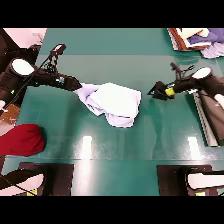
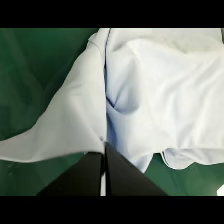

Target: Fold the shirts.

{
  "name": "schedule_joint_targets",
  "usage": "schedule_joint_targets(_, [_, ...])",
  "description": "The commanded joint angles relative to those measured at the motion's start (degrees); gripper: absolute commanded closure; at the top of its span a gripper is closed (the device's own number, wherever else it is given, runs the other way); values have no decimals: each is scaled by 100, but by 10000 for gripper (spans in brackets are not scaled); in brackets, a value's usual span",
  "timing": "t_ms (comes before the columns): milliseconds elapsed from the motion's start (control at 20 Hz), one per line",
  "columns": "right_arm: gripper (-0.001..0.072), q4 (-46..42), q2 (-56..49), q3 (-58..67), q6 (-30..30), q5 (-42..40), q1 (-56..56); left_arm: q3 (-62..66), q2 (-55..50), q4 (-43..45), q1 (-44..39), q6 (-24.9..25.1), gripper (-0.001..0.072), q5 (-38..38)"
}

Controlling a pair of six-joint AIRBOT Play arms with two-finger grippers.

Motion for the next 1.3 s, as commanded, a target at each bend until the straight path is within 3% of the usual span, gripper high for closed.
schedule_joint_targets(0, [279,597,-675,-133,-273,-643,280,42,9,61,2,2,685,74])
schedule_joint_targets(350, [290,614,-807,-133,-273,-1482,619,42,9,57,2,0,685,280])
schedule_joint_targets(400, [459,612,-804,-133,-273,-1578,660,42,9,57,2,0,685,278])
schedule_joint_targets(450, [698,608,-804,-133,-273,-1663,680,42,11,57,2,0,686,275])
schedule_joint_targets(600, [694,542,-553,-133,-326,-1705,579,131,81,254,4,-7,686,291])
schedule_joint_targets(800, [695,516,778,-74,-533,-1716,-133,986,549,1088,4,-173,686,428])
schedule_joint_targets(1050, [695,-170,2212,1167,-527,-667,-879,2455,1228,1121,2,-164,686,444])
schedule_joint_targets(1250, [695,-387,2962,2131,-525,-387,-925,3316,1655,1069,2,-164,686,428])
